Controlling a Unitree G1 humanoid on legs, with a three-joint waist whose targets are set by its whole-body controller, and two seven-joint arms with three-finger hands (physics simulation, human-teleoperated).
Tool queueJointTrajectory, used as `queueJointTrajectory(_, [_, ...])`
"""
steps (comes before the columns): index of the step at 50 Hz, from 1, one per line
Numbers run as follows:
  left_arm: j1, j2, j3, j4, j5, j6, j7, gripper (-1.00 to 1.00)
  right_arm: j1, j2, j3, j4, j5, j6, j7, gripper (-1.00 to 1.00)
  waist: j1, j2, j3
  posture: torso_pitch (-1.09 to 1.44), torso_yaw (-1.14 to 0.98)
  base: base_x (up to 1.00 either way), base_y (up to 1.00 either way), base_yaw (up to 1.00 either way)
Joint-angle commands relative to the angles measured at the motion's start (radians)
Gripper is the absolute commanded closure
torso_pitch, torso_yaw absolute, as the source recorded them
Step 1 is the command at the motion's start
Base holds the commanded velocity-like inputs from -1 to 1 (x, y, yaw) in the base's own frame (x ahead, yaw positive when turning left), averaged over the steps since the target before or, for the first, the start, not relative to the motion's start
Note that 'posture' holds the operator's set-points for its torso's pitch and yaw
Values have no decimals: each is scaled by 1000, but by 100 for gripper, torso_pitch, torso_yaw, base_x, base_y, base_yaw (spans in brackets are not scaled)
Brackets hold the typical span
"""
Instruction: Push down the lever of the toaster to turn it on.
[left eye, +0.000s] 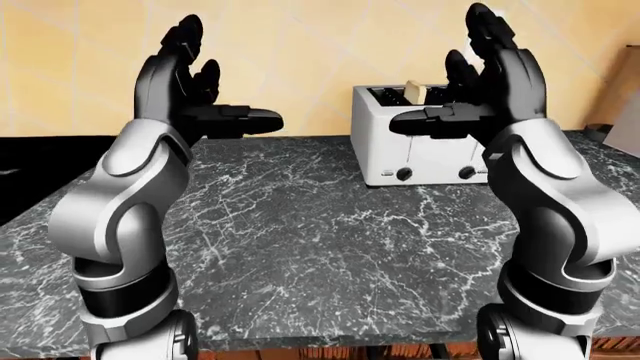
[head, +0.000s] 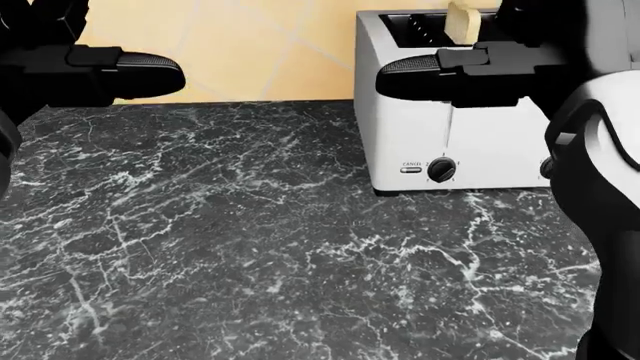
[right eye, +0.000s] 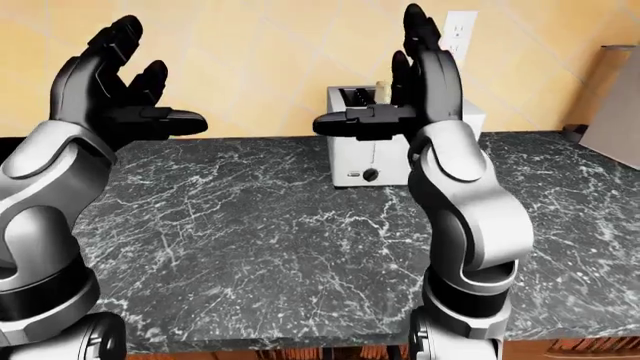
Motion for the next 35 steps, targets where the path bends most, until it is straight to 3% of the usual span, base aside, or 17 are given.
queueJointTrajectory(1, [-29, 9, 6, -16, 6, -35, -5, -100, -31, -7, -6, -16, -4, -24, 0, -100, 1, 0, -10, -39, 0, 0, 0, 0])
queueJointTrajectory(16, [-39, 12, 10, -27, 0, -36, 4, -100, -120, -36, 17, 103, -60, -35, 26, -100, 3, 1, -16, -39, 0, 0, 0, 0])
queueJointTrajectory(23, [-48, 20, 14, -37, -4, -22, 3, -100, -130, 2, 64, 201, -145, -93, 74, -100, 1, 3, -18, -39, 0, 0, 0, 0])
queueJointTrajectory(35, [-48, 23, 19, -42, -8, -16, 11, -100, -111, 63, 76, 303, -226, -190, 113, -100, 2, 8, -19, -39, 0, 0, 0, 0])
